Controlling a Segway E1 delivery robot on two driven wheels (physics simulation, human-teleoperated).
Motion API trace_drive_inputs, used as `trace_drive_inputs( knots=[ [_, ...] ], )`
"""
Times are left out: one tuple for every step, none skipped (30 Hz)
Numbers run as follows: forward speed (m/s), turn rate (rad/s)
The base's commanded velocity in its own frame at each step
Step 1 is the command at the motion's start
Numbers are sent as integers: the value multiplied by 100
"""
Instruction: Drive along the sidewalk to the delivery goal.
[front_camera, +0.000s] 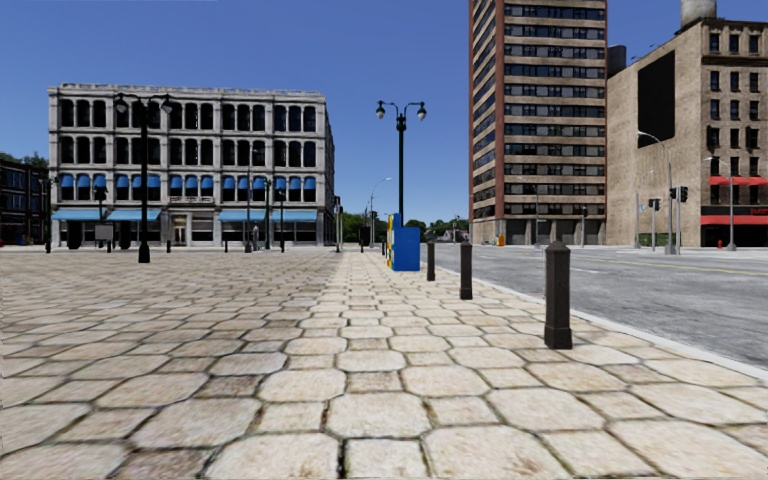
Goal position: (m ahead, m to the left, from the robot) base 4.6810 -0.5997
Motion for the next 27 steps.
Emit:
trace_drive_inputs(
  knots=[
    [200, 0],
    [200, 0],
    [200, 0],
    [200, 0],
    [200, 0],
    [200, 0],
    [200, 0],
    [200, 0],
    [200, 0],
    [200, 0],
    [200, 0],
    [200, 0],
    [200, 0],
    [200, 0],
    [200, 0],
    [200, 0],
    [200, 0],
    [200, 0],
    [200, 0],
    [200, 0],
    [200, 0],
    [200, 0],
    [200, 0],
    [200, 0],
    [200, 0],
    [200, 0],
    [200, 0]
  ],
)
